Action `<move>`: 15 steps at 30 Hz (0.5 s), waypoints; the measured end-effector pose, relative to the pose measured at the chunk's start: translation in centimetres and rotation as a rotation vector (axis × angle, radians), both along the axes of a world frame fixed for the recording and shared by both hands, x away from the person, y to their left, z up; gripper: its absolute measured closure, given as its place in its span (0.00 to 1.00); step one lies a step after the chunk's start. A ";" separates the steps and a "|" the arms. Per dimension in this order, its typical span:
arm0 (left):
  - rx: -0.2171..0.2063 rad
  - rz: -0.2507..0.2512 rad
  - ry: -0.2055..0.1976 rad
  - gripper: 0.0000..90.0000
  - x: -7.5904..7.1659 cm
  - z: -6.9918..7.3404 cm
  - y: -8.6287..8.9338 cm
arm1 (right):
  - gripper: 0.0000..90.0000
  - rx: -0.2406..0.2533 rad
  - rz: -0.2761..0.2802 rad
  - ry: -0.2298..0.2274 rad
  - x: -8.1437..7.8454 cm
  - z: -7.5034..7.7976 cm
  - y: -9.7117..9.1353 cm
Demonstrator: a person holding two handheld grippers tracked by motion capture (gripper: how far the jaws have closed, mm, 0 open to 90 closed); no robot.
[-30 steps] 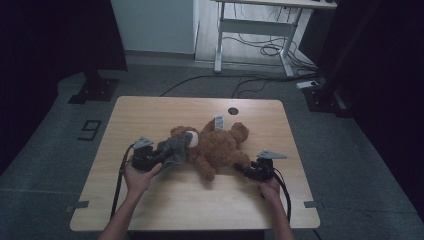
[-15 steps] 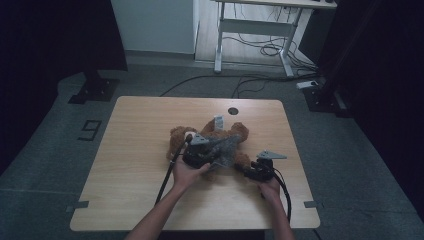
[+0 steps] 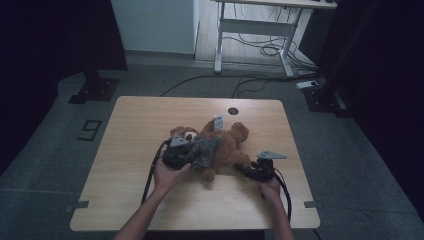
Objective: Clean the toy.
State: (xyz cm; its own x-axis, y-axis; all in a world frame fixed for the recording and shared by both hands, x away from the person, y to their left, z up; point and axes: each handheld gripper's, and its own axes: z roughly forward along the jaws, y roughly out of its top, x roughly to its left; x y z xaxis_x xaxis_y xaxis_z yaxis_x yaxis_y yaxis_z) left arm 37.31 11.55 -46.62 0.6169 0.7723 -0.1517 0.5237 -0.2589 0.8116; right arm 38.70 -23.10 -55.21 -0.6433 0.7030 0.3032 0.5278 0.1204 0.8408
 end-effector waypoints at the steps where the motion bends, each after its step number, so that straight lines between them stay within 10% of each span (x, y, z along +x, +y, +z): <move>1: -0.005 0.012 -0.004 0.83 -0.2 -0.1 0.8 | 0.63 0.000 0.000 0.000 0.0 0.0 0.0; 15: -0.054 0.171 0.110 0.83 0.1 -4.4 8.6 | 0.63 0.003 0.005 0.004 0.0 0.0 0.1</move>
State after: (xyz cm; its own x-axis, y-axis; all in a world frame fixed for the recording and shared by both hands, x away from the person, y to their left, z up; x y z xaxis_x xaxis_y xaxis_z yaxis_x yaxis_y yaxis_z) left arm 37.44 20.12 -51.04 0.4551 0.8531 -0.2551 0.6427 -0.1165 0.7572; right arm 38.68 -23.04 -55.23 -0.6453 0.6992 0.3076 0.5306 0.1206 0.8390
